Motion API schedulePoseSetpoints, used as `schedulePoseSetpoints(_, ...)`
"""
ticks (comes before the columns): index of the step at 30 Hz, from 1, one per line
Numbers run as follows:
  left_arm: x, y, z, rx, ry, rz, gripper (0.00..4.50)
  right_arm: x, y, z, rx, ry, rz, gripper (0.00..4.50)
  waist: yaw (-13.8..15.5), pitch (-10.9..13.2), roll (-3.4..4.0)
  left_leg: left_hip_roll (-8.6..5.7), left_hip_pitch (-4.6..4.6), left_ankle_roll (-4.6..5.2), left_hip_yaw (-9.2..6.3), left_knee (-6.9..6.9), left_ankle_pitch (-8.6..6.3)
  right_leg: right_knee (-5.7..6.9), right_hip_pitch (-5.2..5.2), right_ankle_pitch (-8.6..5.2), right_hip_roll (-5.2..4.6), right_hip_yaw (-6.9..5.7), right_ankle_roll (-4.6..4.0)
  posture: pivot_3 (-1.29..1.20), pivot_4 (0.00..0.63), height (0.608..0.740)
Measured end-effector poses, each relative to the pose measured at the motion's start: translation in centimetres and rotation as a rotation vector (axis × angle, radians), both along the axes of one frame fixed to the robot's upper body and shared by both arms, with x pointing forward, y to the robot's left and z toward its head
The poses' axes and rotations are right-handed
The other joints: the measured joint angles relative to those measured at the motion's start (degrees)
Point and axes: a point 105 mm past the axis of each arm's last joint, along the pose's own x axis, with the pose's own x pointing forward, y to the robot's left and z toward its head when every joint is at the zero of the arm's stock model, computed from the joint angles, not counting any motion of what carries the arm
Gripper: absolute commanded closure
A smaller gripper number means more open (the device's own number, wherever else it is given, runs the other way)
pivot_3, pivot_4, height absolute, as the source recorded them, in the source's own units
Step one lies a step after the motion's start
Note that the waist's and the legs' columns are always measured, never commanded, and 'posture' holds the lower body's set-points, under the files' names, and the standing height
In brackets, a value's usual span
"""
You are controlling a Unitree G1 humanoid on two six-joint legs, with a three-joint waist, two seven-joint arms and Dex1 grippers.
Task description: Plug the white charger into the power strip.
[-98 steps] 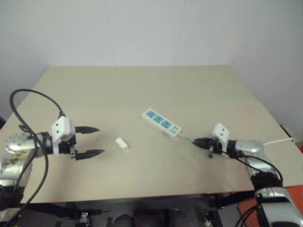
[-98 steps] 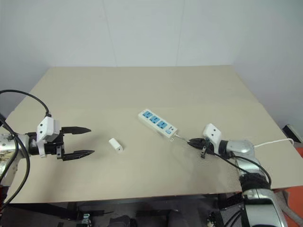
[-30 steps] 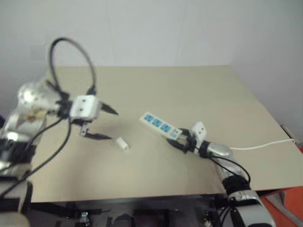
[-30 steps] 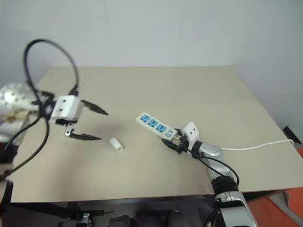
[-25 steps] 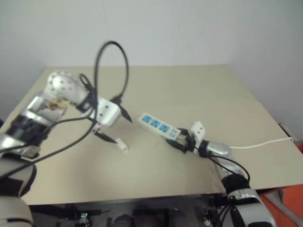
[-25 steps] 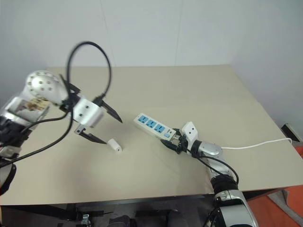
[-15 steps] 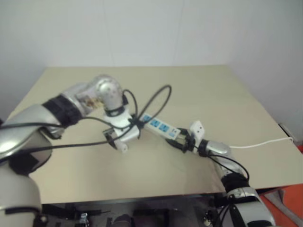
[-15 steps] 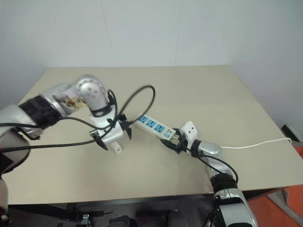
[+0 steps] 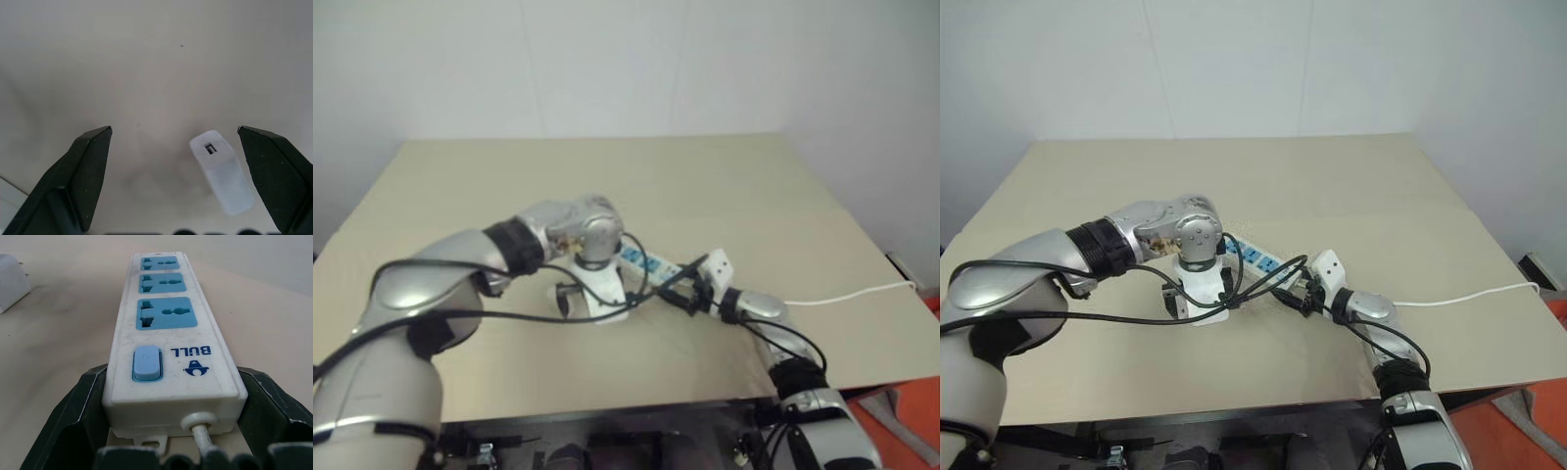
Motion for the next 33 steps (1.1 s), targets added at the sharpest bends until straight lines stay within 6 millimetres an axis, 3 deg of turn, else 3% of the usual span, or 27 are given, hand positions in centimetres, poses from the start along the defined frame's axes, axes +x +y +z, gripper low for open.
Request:
schedulePoseSetpoints(7,-0.5,0.4,-0.4,0.005,-0.006,0.077,0.0,0.0,0.0,0.0,-0.001,0.0,-0.002,1.09,0.0,0.0,0.0,0.0,0.02,0.0,-0.24,0.0,0.0,0.02,0.0,0.0,0.0,-0.01,0.0,0.0,0.15,0.74)
schedulePoseSetpoints(13,-0.1,1.5,-1.5,0.04,-0.038,0.157,0.0,0.0,0.0,-0.1,-0.001,0.001,-0.003,1.09,0.1,0.0,0.01,0.0,0.03,0.0,-0.22,0.01,0.0,0.04,0.01,0.0,0.0,-0.01,0.0,0.0,0.15,0.74)
schedulePoseSetpoints(33,1.2,2.0,-2.2,0.027,-0.13,0.244,0.0,0.1,0.0,-0.2,-0.017,-0.007,0.0,1.09,0.1,0.0,0.02,0.0,0.11,0.0,-0.18,0.03,0.0,0.1,0.08,0.0,0.0,-0.01,0.0,0.0,0.15,0.74)
